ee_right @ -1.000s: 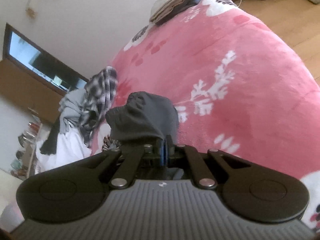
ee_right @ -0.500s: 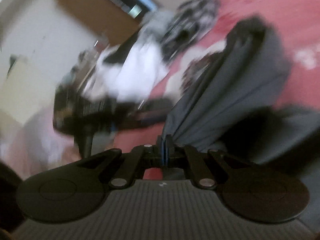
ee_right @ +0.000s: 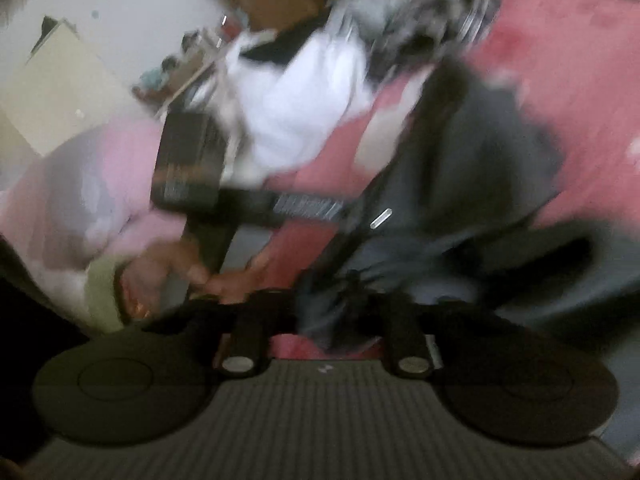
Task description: Fold clothes
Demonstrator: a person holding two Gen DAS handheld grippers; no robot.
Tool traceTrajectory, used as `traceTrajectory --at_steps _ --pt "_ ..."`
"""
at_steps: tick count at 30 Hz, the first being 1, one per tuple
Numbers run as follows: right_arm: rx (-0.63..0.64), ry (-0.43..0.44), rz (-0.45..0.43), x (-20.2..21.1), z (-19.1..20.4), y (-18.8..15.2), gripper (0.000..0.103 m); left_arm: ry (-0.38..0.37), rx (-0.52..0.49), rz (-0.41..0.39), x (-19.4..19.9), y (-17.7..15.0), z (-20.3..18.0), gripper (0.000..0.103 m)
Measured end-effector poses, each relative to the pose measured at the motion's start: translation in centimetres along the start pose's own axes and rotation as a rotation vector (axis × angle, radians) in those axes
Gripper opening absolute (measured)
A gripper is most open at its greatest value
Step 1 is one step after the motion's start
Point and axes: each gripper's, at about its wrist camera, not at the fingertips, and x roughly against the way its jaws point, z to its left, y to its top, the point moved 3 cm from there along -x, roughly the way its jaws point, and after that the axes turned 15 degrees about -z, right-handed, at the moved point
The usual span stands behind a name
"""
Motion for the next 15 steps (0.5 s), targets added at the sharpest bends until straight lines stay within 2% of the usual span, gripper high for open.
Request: traceTrajectory --at_steps 3,4,6,8,10,11,12,14,15 --pt "0.039 -0.093 -0.093 1.6 -2.3 2.8 0.062 0.005 0.033 -0.007 0.2 0.3 0.8 0.029" --pt "0.045 -0.130 -0.109 1.8 -3.3 3.6 0.064 0.008 0.042 -0.012 0.3 0.5 1.0 0.026" --pt "0.051 -0.198 -0.089 1.2 -5.8 4.4 0.072 0.031 0.044 -0.031 0.6 0.7 1.5 0.023" --pt "0.052 -0.265 -0.063 0.6 -8.4 5.0 0.073 0.065 0.039 -0.050 1.0 1.0 2.1 0.019" --pt "-0.001 -0.328 0.030 -0.4 -11.1 4.3 0.073 0.103 0.037 -0.065 1.3 1.3 2.9 0.019" --pt "-0.061 -0.352 0.094 -0.8 -12.3 3.4 0.070 0.116 0.042 -0.064 1.4 1.3 3.3 0.019" --pt "-0.126 -0.368 0.155 -1.1 -13.4 2.5 0.054 0.126 0.051 -0.060 1.5 1.3 3.8 0.021" --pt "-0.270 -0.311 0.215 -1.0 -13.7 0.7 0.038 0.147 0.059 -0.060 1.7 1.4 4.5 0.024" --pt "-0.292 -0.253 0.226 -0.9 -12.5 -0.2 0.035 0.155 0.059 -0.063 1.8 1.4 4.7 0.025"
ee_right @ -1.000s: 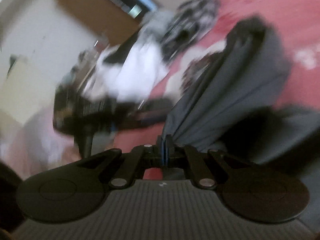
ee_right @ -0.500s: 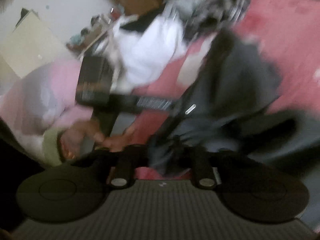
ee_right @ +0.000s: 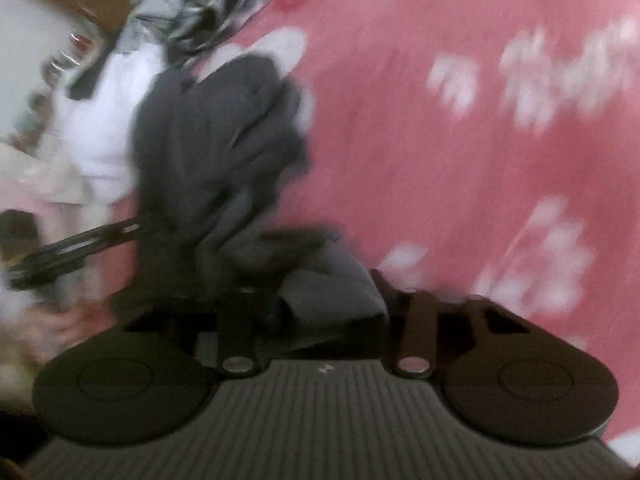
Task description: Fold clothes
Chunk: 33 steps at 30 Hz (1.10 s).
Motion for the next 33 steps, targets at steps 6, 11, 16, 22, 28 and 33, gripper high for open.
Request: traceTrajectory --at_steps 6,11,16,22,28,33 --pt "0.034 0.248 0.168 -0.1 5.8 -8.5 0.034 0.026 0.007 -0.007 -0.4 0.1 0.9 0.025" --pt "0.300 0.211 0.220 -0.3 9.8 -12.4 0.043 0.050 -0.020 -0.026 -0.1 0.2 1.0 0.033" --pt "0.469 0.141 0.131 2.7 10.4 -8.1 0.069 0.061 -0.027 -0.060 1.2 0.7 1.4 0.042" --pt "0.396 0.152 -0.100 7.6 9.2 -2.0 0.080 0.064 -0.025 -0.083 1.7 1.0 1.6 0.046" --pt "0.205 0.194 -0.247 4.1 8.5 0.3 0.081 0.034 -0.030 -0.102 2.8 1.4 1.0 0.050" --pt "0.198 0.146 -0.153 -3.0 9.0 -0.8 0.033 -0.024 -0.007 -0.109 4.5 2.0 0.8 0.056"
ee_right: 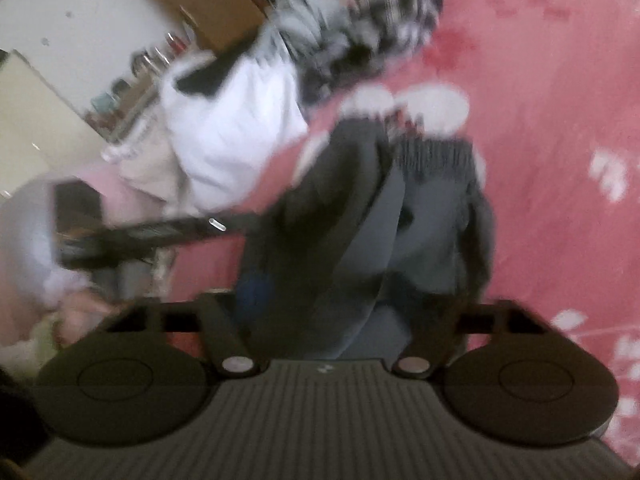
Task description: Fold clothes
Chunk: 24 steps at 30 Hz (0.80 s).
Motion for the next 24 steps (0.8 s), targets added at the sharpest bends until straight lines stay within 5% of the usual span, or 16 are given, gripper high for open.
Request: traceTrajectory --at_steps 3,8,18,24 --pt "0.045 0.052 0.006 -1.0 1.8 -0.4 0.014 -0.077 0.040 0.020 1.1 0.3 -0.2 0.064" --pt "0.207 0.186 -0.039 -2.4 6.8 -0.6 0.012 -0.190 0.090 0.049 2.5 0.6 -0.2 0.072" --pt "0.450 0.345 0.088 -9.2 14.2 -6.1 0.017 -0.144 0.200 0.119 1.6 -0.6 3.7 0.072" --pt "0.480 0.347 0.047 -6.5 15.0 -5.2 0.034 -0.076 0.196 0.140 0.2 -1.6 5.6 0.071"
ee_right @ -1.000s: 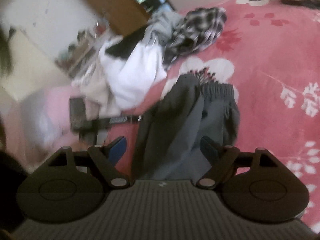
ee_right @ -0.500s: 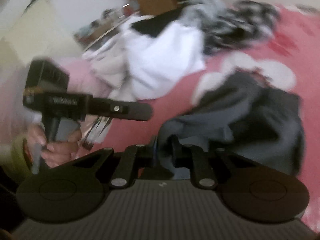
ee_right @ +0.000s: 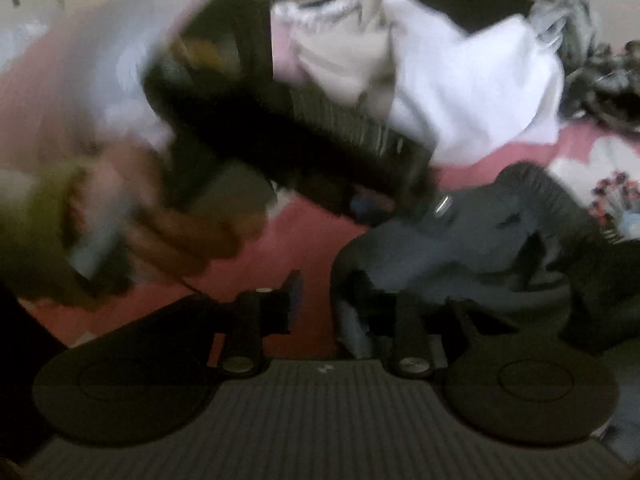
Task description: Fold clothes
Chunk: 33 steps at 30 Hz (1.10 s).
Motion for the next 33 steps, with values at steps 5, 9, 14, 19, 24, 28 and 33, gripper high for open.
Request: traceTrajectory --at_steps 5,9,14,19,24,28,33 --pt "-0.150 -0.116 -0.167 6.9 -4.2 2.9 0.058 0.008 0.021 -0.007 -0.6 0.1 0.9 0.069" --pt "-0.310 -0.345 -0.304 12.8 -11.1 3.1 0.069 0.013 -0.007 -0.012 -1.5 0.2 0.5 0.062" --pt "-0.525 -0.532 -0.283 14.3 -19.4 -0.8 0.073 0.050 -0.077 0.014 -2.2 -0.2 -0.5 0.051" --pt "-0.765 -0.461 -0.251 11.9 -22.7 -5.3 0.071 0.094 -0.145 0.039 -2.9 -0.7 -1.5 0.022" --pt "-0.815 -0.387 -0.266 10.3 -23.1 -4.8 0.026 0.126 -0.114 0.031 -3.1 -0.2 -1.7 0.005" --pt "-0.762 -0.424 -0.292 11.0 -22.0 -2.9 0.008 0.134 -0.212 -0.103 0.2 1.7 -4.1 0.005" --pt "-0.546 -0.471 -0.464 16.5 -17.3 2.8 0.004 0.083 -0.342 -0.299 6.5 5.3 -8.5 0.005"
